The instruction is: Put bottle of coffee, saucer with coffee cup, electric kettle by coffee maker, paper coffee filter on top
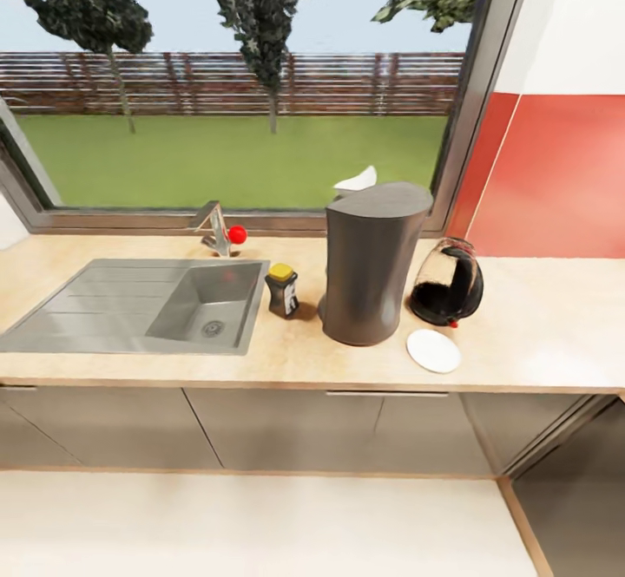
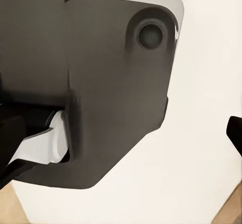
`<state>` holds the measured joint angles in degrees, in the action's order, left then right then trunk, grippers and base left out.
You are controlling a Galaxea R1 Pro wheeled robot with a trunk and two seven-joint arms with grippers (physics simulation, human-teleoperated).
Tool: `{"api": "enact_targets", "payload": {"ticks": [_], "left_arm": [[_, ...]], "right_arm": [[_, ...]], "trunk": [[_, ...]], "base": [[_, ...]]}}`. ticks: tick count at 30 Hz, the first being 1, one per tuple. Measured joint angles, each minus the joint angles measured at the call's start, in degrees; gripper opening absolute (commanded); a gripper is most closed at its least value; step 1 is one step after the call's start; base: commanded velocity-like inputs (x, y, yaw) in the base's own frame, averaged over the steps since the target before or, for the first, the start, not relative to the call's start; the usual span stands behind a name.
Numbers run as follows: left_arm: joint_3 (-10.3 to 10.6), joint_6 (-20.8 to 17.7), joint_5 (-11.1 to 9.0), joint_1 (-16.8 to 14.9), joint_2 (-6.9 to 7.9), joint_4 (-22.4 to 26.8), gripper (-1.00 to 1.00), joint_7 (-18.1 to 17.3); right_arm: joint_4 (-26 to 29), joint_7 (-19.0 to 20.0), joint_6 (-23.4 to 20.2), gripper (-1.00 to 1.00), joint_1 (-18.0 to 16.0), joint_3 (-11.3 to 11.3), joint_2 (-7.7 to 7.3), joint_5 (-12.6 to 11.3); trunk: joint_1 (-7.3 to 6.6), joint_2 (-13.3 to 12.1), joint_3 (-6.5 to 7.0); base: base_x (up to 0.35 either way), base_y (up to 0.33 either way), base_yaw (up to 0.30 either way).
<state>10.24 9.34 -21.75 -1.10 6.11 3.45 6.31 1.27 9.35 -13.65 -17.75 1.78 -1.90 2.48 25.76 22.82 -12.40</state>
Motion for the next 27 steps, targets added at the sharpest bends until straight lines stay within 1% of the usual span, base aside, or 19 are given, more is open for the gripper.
{"api": "enact_targets", "payload": {"ticks": [21, 27], "left_arm": [[0.0, 0.0, 0.0, 0.0, 0.0, 0.0, 1.0, 0.0], [0.0, 0.0, 0.0, 0.0, 0.0, 0.0, 1.0, 0.0]], "right_arm": [[0.0, 0.0, 0.1, 1.0, 0.0, 0.0, 0.33, -0.2], [0.1, -0.3, 0.3, 1.0, 0.0, -0.1, 0.21, -0.3]], "trunk": [[0.0, 0.0, -0.82], [0.0, 0.0, -1.06]], "base": [[0.0, 0.0, 0.254], [0.0, 0.0, 0.255]]}}
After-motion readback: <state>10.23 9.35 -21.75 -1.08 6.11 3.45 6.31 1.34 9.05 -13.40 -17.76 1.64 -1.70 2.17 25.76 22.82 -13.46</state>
